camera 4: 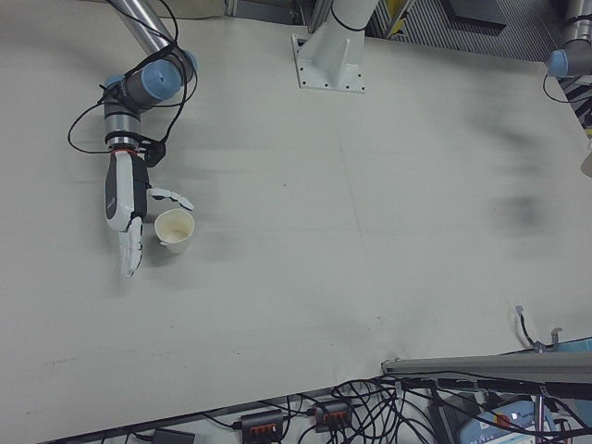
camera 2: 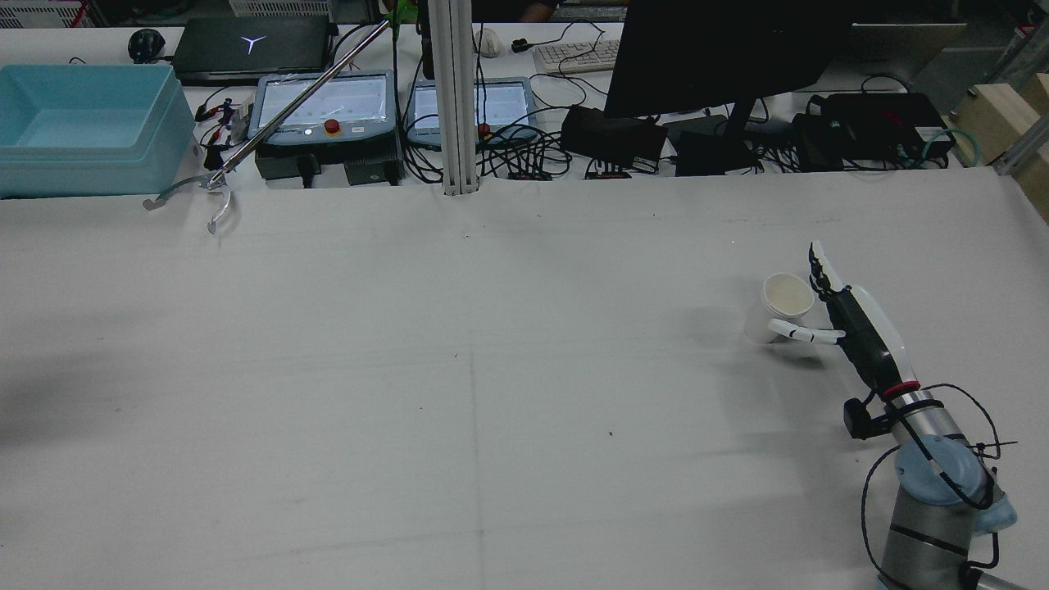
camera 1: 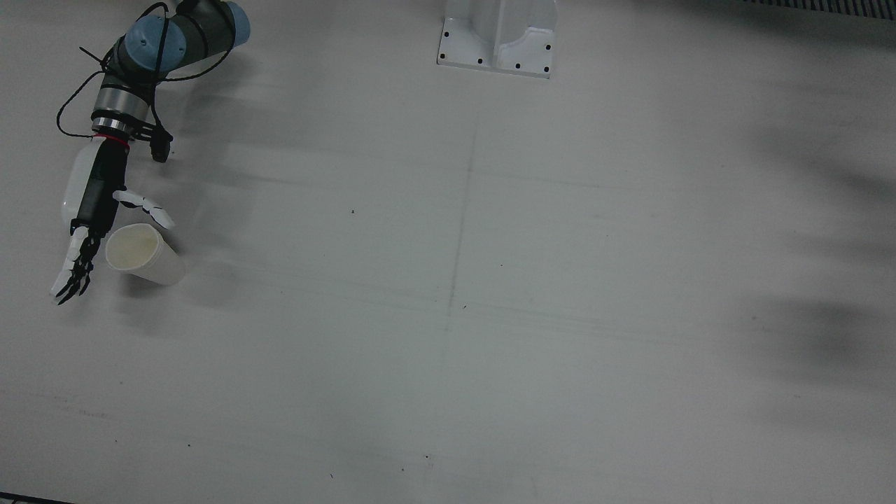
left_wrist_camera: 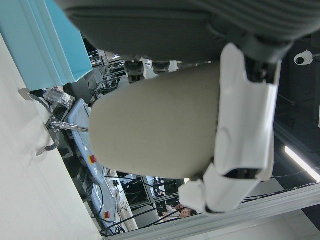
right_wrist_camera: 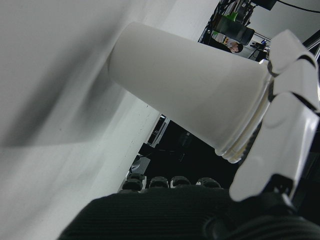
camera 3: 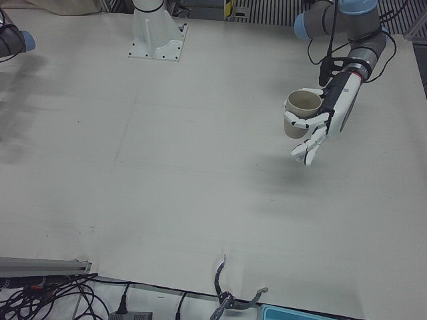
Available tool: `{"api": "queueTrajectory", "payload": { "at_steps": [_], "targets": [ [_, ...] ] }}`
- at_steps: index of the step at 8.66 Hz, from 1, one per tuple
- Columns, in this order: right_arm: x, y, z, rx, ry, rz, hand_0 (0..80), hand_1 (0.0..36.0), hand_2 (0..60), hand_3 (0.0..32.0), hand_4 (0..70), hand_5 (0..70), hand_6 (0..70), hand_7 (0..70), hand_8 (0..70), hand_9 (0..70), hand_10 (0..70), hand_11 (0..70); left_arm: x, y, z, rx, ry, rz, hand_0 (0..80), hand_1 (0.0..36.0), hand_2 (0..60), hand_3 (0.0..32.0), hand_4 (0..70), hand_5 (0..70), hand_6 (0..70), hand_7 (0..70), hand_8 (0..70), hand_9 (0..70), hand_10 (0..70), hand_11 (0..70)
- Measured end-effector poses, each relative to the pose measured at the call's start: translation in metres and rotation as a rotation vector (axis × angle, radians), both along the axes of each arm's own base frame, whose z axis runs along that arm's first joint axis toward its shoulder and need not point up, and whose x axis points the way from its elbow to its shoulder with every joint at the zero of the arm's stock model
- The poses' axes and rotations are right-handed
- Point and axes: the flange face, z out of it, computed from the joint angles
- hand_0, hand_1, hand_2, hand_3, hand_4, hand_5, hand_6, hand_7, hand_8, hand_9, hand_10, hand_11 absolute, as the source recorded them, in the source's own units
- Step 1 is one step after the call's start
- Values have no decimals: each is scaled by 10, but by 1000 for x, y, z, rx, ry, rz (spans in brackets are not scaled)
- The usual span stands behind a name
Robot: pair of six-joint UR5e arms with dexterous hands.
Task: Pour water
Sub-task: 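Lift the white paper cup upward with the right hand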
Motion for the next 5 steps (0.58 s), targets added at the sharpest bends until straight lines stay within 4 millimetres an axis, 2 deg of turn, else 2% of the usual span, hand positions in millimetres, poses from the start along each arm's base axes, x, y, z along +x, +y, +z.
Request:
{"api": "queueTrajectory", "payload": {
  "at_steps": [5],
  "targets": [
    [-2, -4, -1, 5, 58, 1, 459, 157, 190, 0, 2, 0, 0, 0, 0, 18, 29, 59, 2, -1, 8, -8, -9, 0, 679, 360, 600, 0, 520, 700, 104, 140, 31, 44, 76, 145]
  ]
}}
